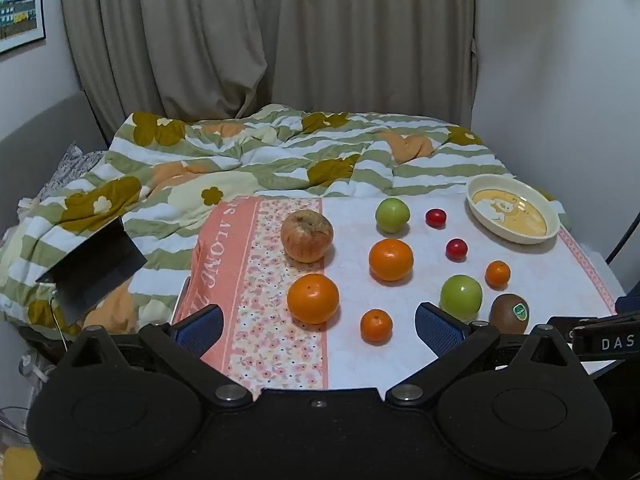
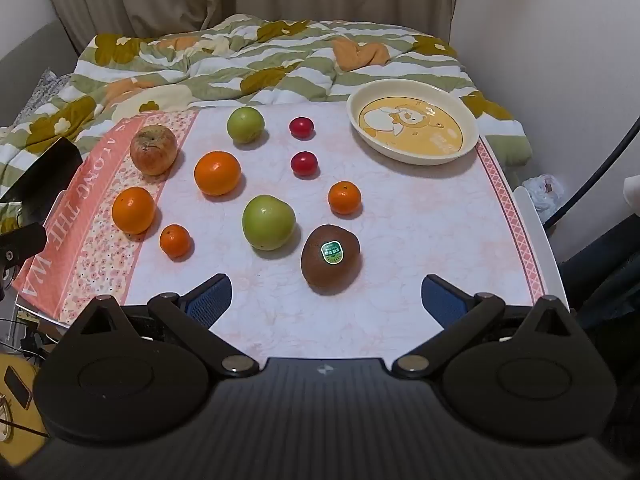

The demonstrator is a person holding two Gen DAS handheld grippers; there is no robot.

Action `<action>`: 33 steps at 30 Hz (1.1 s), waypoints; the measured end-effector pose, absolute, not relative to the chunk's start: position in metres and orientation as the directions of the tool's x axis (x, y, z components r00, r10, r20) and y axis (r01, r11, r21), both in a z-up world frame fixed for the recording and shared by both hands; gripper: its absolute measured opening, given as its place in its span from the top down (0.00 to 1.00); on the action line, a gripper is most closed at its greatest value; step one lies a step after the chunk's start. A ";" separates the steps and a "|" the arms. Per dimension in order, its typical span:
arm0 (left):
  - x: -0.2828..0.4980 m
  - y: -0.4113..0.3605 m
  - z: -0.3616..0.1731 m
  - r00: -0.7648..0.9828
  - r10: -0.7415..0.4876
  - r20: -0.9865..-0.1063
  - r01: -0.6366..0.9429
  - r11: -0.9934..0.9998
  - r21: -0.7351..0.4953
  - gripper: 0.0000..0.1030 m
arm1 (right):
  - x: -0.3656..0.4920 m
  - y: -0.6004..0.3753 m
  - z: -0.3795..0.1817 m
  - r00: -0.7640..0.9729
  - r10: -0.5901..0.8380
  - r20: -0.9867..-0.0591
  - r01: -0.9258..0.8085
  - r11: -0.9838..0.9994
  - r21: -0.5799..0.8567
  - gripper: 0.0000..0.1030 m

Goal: Organize fruits

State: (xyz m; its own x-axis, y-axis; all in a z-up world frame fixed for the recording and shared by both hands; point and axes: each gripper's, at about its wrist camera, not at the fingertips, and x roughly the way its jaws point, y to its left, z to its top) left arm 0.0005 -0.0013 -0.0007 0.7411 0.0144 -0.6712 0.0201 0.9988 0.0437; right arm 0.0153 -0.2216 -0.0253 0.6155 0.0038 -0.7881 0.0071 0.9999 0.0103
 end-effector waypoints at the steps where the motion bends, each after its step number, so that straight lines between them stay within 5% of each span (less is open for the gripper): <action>1: 0.001 -0.002 -0.001 0.740 0.021 -0.673 0.018 0.999 0.050 0.00 | 0.015 -0.222 -0.025 0.618 0.003 -0.786 0.008 1.000 0.010 0.00; 33: 0.001 -0.002 -0.002 0.746 0.005 -0.666 0.021 0.999 0.031 0.00 | 0.014 -0.220 -0.025 0.615 0.022 -0.788 -0.009 1.000 0.022 0.00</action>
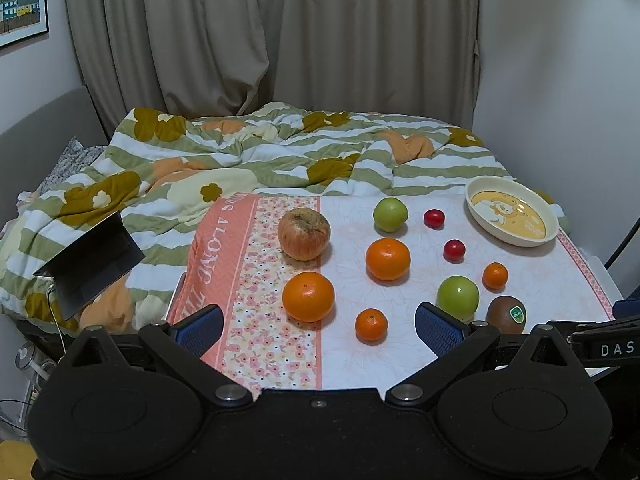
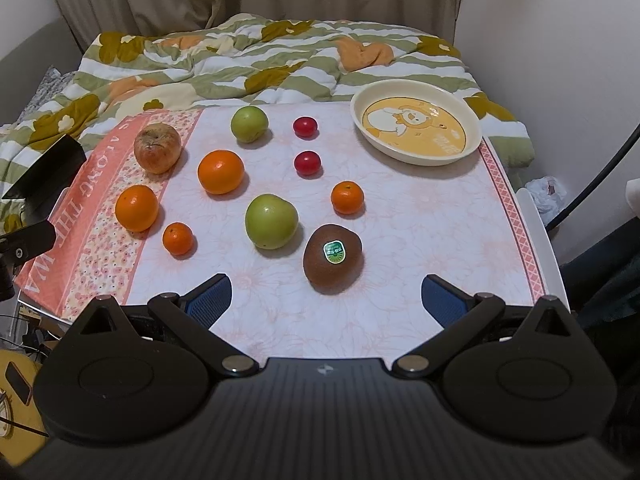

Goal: Organize fruits

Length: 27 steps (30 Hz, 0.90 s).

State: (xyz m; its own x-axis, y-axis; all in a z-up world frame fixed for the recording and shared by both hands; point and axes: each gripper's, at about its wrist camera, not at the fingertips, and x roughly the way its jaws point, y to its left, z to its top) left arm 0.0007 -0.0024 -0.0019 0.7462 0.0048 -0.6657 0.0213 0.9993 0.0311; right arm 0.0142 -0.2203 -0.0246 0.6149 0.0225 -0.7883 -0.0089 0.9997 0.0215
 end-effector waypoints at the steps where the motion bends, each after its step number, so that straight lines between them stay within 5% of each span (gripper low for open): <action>1: 0.001 -0.003 -0.002 0.746 0.006 -0.666 0.021 0.999 0.033 0.00 | 0.015 -0.220 -0.025 0.614 0.024 -0.789 -0.011 1.000 0.022 0.00; 27: 0.000 -0.005 0.001 0.752 0.006 -0.660 0.014 1.000 0.025 0.00 | 0.016 -0.220 -0.024 0.615 0.031 -0.788 -0.019 1.000 0.024 0.00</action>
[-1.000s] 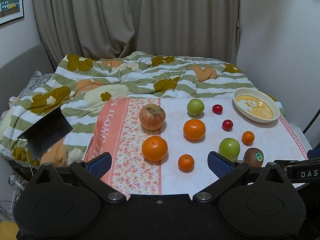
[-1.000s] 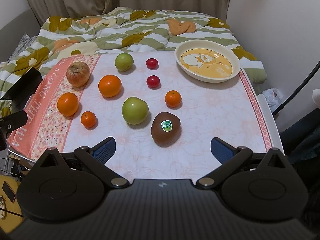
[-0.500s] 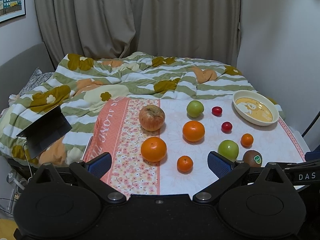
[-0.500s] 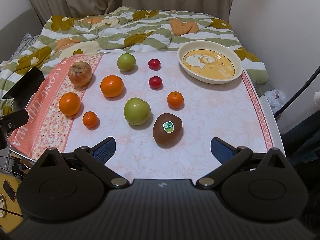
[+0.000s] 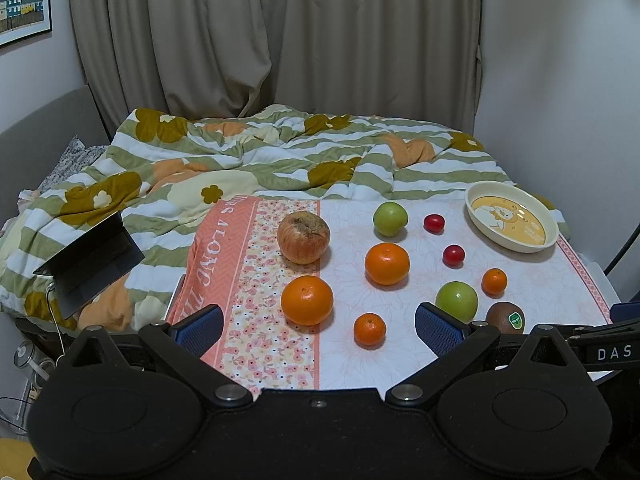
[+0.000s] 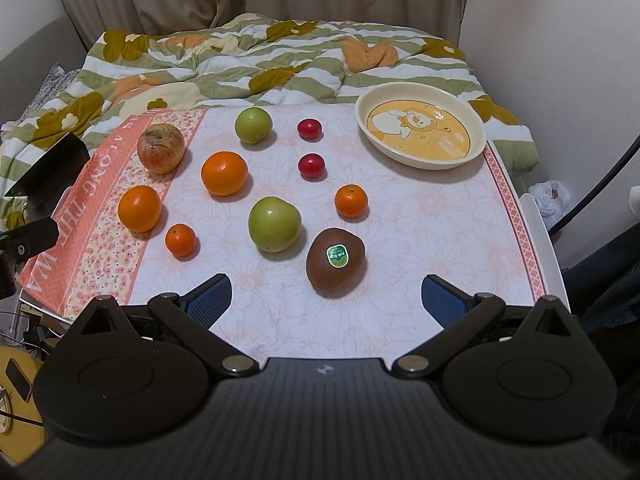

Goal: Organize fruits

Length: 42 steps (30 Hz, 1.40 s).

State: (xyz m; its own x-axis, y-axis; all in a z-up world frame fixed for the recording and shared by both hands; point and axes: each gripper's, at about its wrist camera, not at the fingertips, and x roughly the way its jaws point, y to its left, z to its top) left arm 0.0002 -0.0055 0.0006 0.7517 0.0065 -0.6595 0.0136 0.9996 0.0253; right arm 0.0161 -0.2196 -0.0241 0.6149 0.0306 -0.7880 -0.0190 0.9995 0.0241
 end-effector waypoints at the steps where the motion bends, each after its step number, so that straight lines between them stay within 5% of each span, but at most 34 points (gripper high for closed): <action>1: 0.000 -0.006 0.001 0.752 0.006 -0.660 0.014 1.000 0.025 0.00 | 0.016 -0.219 -0.024 0.615 0.031 -0.788 -0.019 1.000 0.024 0.00; 42: 0.015 0.001 0.002 0.756 0.030 -0.654 -0.006 0.999 0.039 0.00 | 0.020 -0.218 -0.021 0.612 0.041 -0.790 -0.023 0.999 0.033 0.00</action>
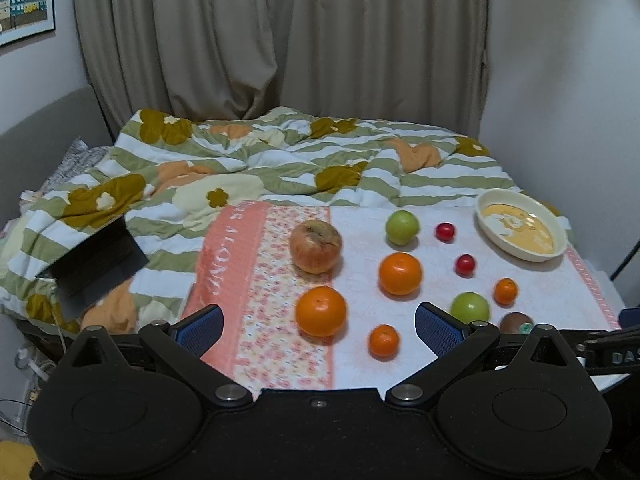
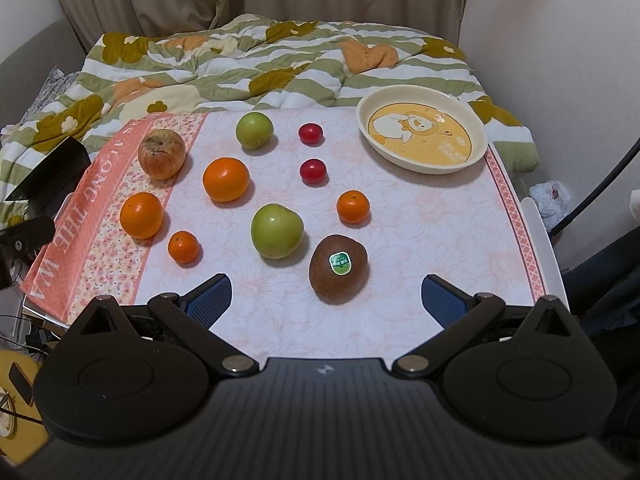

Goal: Organize fruits

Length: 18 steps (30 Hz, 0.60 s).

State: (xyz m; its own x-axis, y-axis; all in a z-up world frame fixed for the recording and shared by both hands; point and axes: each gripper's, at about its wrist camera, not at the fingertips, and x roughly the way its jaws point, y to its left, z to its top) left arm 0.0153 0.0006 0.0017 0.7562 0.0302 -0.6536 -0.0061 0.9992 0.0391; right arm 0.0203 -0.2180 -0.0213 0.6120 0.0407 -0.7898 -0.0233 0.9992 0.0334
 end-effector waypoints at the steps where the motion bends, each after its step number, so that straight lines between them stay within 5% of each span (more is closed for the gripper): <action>1: 0.019 0.004 -0.001 0.756 0.038 -0.654 -0.009 0.999 0.048 0.00 | 0.021 -0.218 -0.021 0.611 0.045 -0.790 -0.027 0.999 0.036 0.00; 18: 0.088 0.037 -0.080 0.689 -0.003 -0.725 0.051 0.998 0.044 0.00 | 0.079 -0.193 -0.091 0.629 0.054 -0.776 -0.092 0.996 -0.005 0.00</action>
State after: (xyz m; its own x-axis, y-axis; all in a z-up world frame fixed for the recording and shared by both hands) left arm 0.0880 0.0372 -0.0799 0.6891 -0.0031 -0.7247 0.0510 0.9977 0.0443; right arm 0.0792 -0.1930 -0.0907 0.6289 0.0542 -0.7756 -0.0919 0.9958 -0.0050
